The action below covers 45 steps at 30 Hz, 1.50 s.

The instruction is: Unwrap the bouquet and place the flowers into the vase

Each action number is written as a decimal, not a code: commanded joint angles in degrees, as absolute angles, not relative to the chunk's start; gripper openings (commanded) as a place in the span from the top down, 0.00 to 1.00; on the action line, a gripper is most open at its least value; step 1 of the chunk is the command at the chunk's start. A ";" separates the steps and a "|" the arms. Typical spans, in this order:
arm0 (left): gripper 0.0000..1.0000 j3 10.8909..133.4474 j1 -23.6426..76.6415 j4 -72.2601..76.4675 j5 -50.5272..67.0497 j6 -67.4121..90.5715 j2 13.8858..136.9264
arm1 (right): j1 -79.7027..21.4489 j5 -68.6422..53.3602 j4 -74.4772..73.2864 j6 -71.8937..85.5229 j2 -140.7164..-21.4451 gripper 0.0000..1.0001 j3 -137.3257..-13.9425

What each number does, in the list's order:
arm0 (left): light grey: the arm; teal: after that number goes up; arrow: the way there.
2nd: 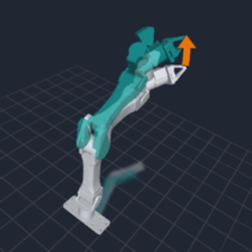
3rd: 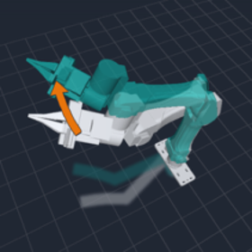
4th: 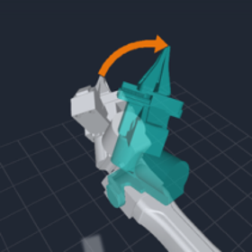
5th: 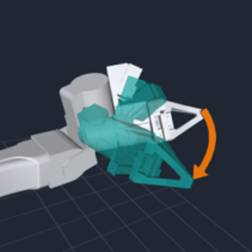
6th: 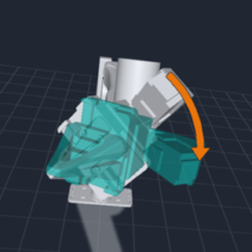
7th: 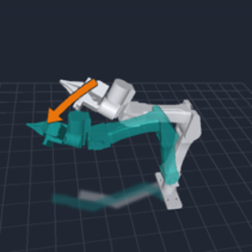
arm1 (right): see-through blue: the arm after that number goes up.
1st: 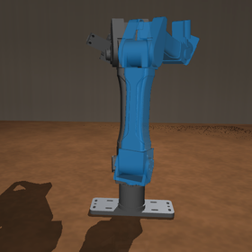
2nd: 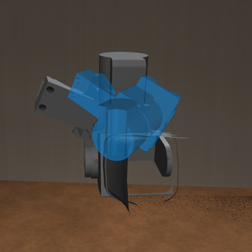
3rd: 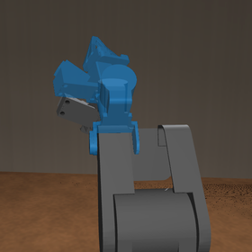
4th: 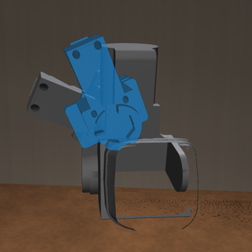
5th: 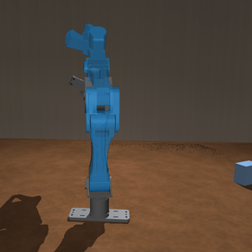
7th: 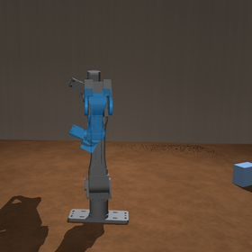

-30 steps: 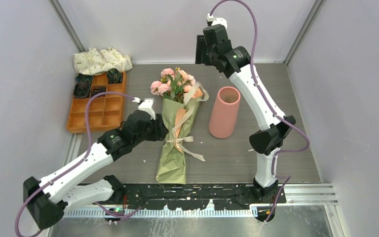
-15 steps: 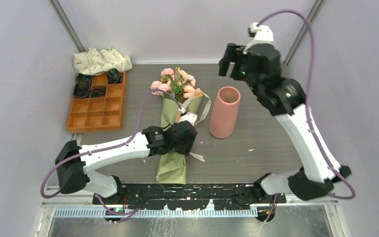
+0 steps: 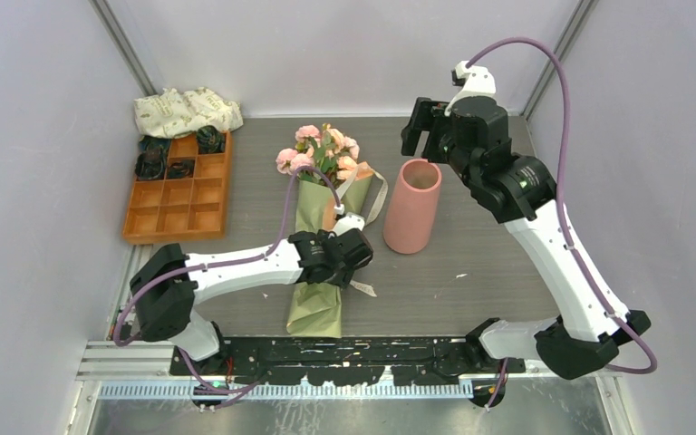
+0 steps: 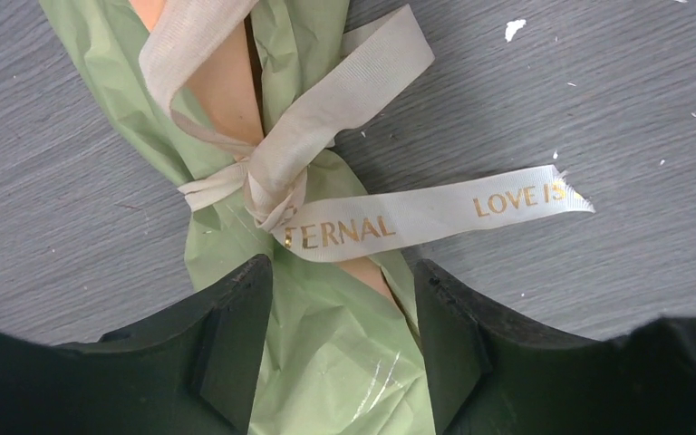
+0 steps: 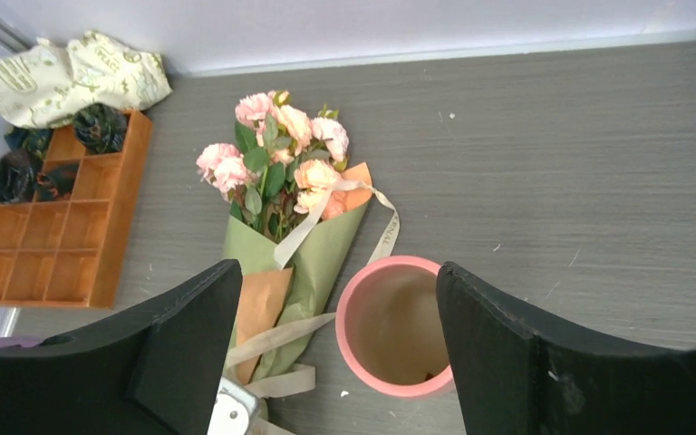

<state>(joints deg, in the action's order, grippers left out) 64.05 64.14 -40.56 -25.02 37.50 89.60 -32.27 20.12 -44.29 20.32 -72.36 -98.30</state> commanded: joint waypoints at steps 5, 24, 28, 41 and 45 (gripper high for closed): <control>0.48 67.31 64.36 -37.25 -27.43 37.88 91.86 | -32.40 18.99 -41.75 21.83 -70.43 0.17 -97.91; 0.88 65.68 61.98 -36.16 -29.85 37.88 92.52 | -32.38 18.30 -41.48 22.32 -68.39 0.23 -95.94; 0.95 65.10 61.41 -35.66 -30.04 37.97 92.63 | -32.43 18.45 -41.49 22.41 -68.08 0.24 -95.81; 1.00 70.88 61.17 -42.41 -35.53 38.38 81.81 | -32.36 18.12 -40.53 23.07 -67.31 0.26 -93.34; 1.00 73.49 61.22 -44.91 -38.22 37.70 75.60 | -32.38 17.24 -40.20 23.46 -67.22 0.27 -92.71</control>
